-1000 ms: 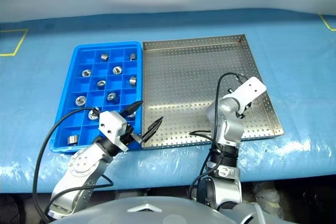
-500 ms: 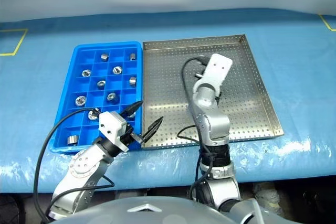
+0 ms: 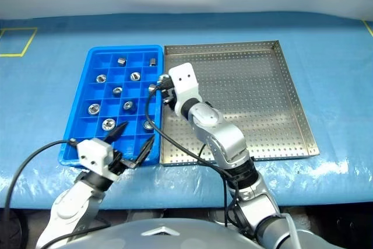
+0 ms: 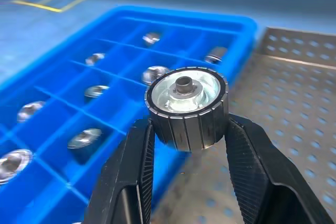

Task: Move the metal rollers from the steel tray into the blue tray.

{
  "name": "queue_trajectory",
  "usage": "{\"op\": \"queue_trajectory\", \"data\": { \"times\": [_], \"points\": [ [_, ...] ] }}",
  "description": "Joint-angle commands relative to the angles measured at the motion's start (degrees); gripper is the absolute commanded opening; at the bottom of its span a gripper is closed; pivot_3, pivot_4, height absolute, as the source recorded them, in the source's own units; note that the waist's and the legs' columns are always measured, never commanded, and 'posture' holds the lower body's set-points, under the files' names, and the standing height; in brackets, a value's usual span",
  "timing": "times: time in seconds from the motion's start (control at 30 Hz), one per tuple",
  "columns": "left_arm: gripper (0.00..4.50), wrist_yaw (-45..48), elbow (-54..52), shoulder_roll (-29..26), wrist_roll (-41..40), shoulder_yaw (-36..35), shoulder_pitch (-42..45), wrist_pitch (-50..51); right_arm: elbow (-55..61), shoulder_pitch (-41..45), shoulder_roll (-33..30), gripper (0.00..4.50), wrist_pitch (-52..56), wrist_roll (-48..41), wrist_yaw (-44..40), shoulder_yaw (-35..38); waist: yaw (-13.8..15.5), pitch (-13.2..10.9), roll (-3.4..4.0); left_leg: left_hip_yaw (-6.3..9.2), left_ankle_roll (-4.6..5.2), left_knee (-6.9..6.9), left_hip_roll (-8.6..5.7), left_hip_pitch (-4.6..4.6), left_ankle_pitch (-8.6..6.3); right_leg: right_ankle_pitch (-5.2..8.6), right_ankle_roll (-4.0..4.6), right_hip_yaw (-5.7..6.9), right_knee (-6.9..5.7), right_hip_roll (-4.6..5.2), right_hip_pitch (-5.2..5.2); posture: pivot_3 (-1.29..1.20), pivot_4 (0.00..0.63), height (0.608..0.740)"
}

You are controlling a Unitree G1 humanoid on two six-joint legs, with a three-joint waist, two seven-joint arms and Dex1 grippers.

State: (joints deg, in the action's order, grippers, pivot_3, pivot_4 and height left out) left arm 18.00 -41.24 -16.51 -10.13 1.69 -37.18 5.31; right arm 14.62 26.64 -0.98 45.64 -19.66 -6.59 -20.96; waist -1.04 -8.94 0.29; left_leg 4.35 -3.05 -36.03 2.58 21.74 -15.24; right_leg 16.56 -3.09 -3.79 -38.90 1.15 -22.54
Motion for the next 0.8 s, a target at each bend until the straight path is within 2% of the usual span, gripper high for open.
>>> {"op": "queue_trajectory", "data": {
  "times": [0.03, 0.1, 0.27, 0.47, 0.67, 0.8],
  "points": [
    [4.5, -1.79, -4.18, 1.36, 0.66, -1.81, -3.27, -3.0, 0.66, 1.95, -0.85, 1.61, -0.48, -4.02, -11.15, -2.53, 0.73, -0.02, -0.05, 0.0, 0.0, 0.0, -0.01, 0.0, 0.0, 0.0, 0.0, 0.01, 0.02, 0.01, 0.01, 0.25, 0.15, 0.74],
    [4.5, -2.83, -5.15, 2.49, 1.32, -2.51, -5.82, -4.21, 0.2, 2.2, -2.27, 1.61, -1.44, -6.31, -18.83, -4.21, 1.59, -0.08, -0.25, 0.02, 0.0, -0.01, -0.02, 0.0, 0.0, 0.0, 0.0, 0.05, 0.06, 0.02, 0.04, 0.27, 0.15, 0.74],
    [4.5, -2.97, -5.26, 4.27, 1.87, -3.14, -12.57, -8.29, -4.35, 3.36, -5.04, 1.61, -3.92, -3.23, -27.85, -10.95, 3.07, -0.12, -0.4, 0.03, 0.0, -0.02, -0.02, 0.0, 0.0, 0.01, 0.02, 0.08, 0.09, 0.03, 0.07, 0.31, 0.15, 0.74],
    [4.5, -1.19, -4.4, 3.68, 1.93, -2.47, -17.56, -12.49, -9.93, 3.72, -3.45, 1.61, -7.24, 0.3, -31.32, -13.89, 3.76, -0.16, -0.46, 0.08, 0.0, -0.01, 0.01, -0.01, 0.0, 0.08, 0.11, 0.14, 0.07, -0.02, 0.05, 0.34, 0.15, 0.74],
    [4.5, -1.24, -3.92, 3.69, 2.35, -2.33, -17.19, -13.16, -13.91, 3.3, -2.89, 1.61, -6.9, 3.18, -31.49, -13.36, 4.66, -0.17, -0.5, 0.07, 0.0, -0.01, 0.0, -0.01, 0.0, 0.09, 0.11, 0.14, 0.07, -0.02, 0.04, 0.34, 0.15, 0.74],
    [4.5, -0.45, -3.71, 3.14, 2.26, -2.0, -16.23, -13.04, -11.9, 2.91, -4.46, 3.02, -4.72, 3.19, -31.98, -11.67, 5.37, -0.16, -0.49, 0.07, 0.0, -0.01, 0.0, -0.03, 0.0, 0.09, 0.11, 0.14, 0.07, -0.02, 0.06, 0.34, 0.15, 0.74]
  ]
}}
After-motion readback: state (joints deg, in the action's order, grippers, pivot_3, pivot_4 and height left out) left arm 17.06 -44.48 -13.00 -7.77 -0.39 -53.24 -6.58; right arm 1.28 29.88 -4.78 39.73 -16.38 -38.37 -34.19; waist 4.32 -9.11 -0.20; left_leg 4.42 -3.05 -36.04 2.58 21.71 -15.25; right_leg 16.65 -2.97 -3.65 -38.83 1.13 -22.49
